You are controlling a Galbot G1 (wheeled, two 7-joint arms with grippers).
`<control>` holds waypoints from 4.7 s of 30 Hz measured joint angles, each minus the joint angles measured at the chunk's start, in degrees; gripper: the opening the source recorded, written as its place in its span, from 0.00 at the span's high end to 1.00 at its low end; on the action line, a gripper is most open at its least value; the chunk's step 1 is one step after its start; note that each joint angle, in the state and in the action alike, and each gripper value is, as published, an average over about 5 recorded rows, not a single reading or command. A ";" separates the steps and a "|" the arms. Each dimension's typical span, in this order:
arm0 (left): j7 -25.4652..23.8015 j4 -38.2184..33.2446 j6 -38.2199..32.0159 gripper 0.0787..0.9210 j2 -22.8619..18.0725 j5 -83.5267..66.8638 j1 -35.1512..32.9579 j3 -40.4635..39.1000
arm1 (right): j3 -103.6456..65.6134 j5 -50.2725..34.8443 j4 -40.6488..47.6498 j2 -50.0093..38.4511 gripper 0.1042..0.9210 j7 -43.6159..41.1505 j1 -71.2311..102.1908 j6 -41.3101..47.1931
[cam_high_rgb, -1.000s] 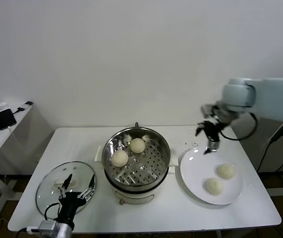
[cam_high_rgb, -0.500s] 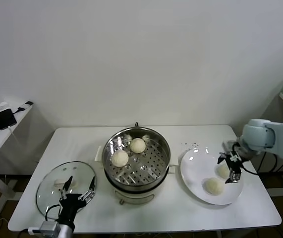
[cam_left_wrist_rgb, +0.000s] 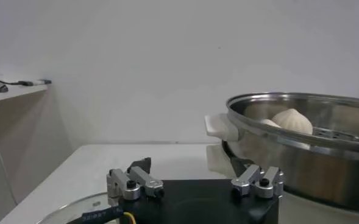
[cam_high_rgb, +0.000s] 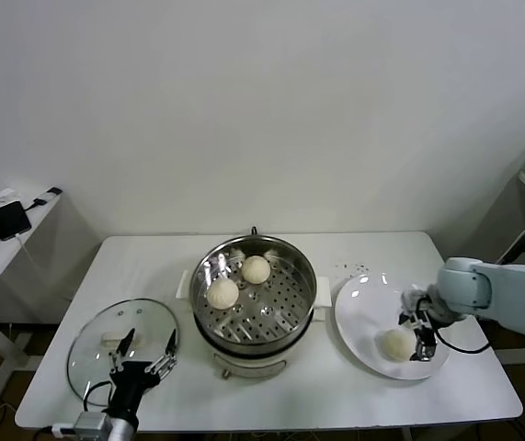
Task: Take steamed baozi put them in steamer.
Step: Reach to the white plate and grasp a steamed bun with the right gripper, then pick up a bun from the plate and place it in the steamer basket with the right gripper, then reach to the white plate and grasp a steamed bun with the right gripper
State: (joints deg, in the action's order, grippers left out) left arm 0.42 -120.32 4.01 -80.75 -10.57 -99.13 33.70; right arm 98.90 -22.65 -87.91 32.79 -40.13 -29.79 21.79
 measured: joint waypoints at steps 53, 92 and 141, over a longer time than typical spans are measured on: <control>0.01 -1.46 0.64 0.12 -0.36 0.50 0.46 -0.30 | -2.71 3.45 -4.63 28.42 0.37 -12.71 -30.02 -31.57; 0.04 -1.53 0.59 0.12 -0.60 0.52 -0.17 0.01 | -6.47 24.01 -1.17 42.75 0.17 -8.12 -12.39 -43.84; -0.32 -0.30 0.99 0.12 -1.15 0.51 0.58 0.39 | -7.69 4.21 19.56 3.14 0.12 -13.20 -0.36 -14.23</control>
State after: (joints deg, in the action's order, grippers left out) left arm 0.10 -120.62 5.00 -81.91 -10.06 -98.55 34.09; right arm 91.21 -18.44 -68.35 35.93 -53.33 -30.15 7.56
